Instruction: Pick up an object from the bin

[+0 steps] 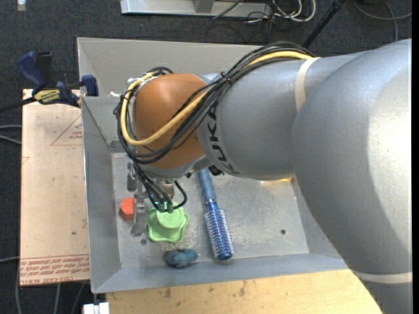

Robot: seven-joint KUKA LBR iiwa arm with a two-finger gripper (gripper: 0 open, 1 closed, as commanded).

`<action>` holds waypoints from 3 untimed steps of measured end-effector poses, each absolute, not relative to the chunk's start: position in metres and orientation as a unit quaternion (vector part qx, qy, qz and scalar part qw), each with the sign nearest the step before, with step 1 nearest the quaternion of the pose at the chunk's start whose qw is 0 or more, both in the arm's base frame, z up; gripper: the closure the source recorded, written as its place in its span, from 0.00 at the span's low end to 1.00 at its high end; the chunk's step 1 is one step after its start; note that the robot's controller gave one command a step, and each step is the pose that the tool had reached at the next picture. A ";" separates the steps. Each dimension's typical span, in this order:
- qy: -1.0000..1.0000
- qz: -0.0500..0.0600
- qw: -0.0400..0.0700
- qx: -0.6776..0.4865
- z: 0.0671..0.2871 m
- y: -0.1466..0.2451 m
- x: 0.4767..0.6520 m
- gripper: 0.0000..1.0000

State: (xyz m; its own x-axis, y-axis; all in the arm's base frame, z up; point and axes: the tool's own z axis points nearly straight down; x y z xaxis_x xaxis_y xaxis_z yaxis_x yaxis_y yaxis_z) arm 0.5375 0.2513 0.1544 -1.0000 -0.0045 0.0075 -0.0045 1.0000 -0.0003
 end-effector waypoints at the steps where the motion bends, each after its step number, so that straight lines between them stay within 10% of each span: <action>1: -0.971 0.000 0.001 0.239 0.116 0.219 0.551 0.00; 2: -0.943 -0.001 -0.001 0.334 0.071 0.157 0.546 0.00; 3: -0.942 -0.001 -0.002 0.334 0.075 0.158 0.548 1.00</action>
Offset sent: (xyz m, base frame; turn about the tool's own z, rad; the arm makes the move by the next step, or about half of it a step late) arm 0.0139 -0.0317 -0.0368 -0.4808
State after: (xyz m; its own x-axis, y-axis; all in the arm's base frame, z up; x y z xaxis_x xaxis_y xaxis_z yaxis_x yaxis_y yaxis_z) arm 0.5476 0.1585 0.0750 -0.7765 -0.6301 -0.0052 -0.6301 0.7765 0.0002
